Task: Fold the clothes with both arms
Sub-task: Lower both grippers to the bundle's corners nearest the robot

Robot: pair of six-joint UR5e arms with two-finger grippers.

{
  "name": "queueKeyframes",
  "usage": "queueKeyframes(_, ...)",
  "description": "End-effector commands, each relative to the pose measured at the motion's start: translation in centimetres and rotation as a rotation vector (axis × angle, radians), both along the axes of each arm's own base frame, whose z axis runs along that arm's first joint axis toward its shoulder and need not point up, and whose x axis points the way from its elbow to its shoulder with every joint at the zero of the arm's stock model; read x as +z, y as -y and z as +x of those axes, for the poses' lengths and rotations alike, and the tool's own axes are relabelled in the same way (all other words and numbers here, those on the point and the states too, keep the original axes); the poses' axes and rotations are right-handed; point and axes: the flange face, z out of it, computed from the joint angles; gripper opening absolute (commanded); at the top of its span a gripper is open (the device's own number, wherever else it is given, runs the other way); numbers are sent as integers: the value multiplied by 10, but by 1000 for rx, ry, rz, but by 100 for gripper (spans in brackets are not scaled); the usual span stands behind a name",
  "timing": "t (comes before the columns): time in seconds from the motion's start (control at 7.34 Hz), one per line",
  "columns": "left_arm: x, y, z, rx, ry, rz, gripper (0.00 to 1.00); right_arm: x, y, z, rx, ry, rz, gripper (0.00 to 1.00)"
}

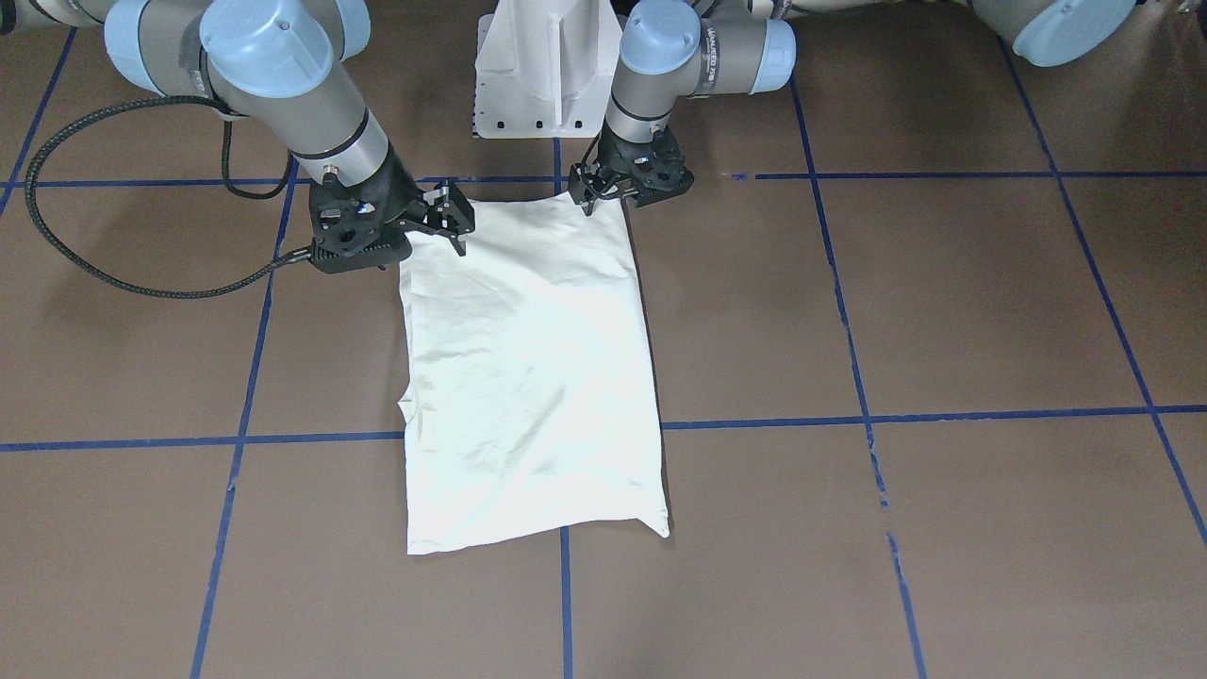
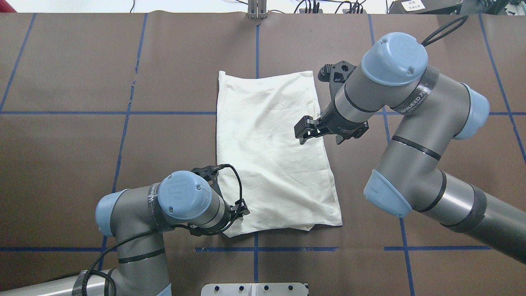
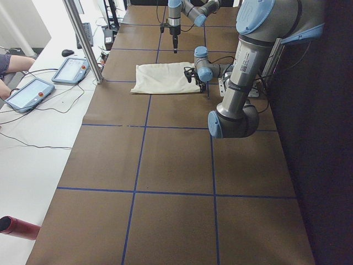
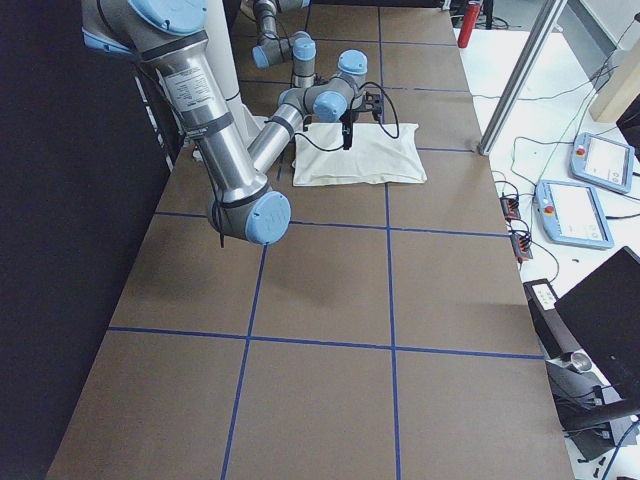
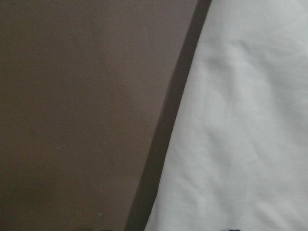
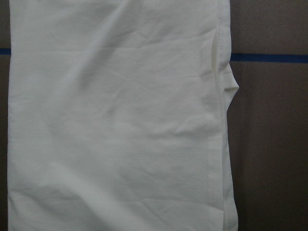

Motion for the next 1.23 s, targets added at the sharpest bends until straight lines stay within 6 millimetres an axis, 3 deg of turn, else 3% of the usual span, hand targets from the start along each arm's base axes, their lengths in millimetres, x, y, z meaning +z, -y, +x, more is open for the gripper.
queueKeyframes(0.0, 3, -3, 5, 6, -4, 1, 43, 1, 0, 0, 0, -2, -1, 100)
queueKeyframes(0.14, 1, -4, 5, 9, -7, 3, 15, 3, 0, 0, 0, -4, -3, 100)
queueKeyframes(0.27, -2, -4, 2, 15, -16, 15, 0, 2, 0, 0, 0, -2, -1, 100)
queueKeyframes(0.68, -21, -8, -8, 23, -57, 25, 0, 3, -1, 0, 1, -4, -7, 100)
queueKeyframes(0.82, -31, -9, -22, 20, -81, 35, 0, 1, -10, -7, 32, -2, -59, 100)
queueKeyframes(0.95, -30, -8, -23, 19, -84, 35, 0, 0, -24, -22, 112, -16, -147, 100)
queueKeyframes(1.09, -31, -9, -23, 25, -85, 44, 0, 7, -52, -48, 159, -40, -258, 100)
